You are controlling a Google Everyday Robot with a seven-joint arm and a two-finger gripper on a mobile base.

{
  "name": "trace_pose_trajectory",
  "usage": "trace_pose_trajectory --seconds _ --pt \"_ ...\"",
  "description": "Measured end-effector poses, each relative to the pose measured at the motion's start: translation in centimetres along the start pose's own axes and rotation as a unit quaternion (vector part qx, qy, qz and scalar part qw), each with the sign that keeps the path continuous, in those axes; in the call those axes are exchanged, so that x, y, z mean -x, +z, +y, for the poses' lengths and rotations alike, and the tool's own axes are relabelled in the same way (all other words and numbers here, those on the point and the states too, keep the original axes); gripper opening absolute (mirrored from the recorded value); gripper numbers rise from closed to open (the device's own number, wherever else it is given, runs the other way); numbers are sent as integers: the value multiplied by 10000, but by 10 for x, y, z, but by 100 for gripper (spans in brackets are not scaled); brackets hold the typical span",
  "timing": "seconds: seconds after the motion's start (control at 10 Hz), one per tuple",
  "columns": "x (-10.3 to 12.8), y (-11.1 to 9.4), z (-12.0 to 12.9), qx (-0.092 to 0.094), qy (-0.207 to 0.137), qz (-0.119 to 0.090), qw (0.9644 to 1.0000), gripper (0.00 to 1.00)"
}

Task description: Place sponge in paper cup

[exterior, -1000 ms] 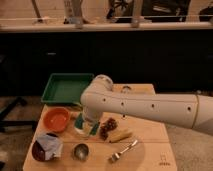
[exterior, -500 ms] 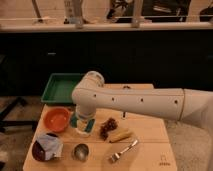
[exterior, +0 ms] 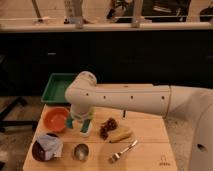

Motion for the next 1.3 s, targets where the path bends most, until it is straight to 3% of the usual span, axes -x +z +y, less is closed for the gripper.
trace_pose_trajectory --seconds 0.4,0.9,1.3 --pt "17 14 2 -47 -188 397 9990 0" --pt "18 20 -11 -35 -171 537 9984 0" --pt "5 20 -25 16 -36 599 9982 0"
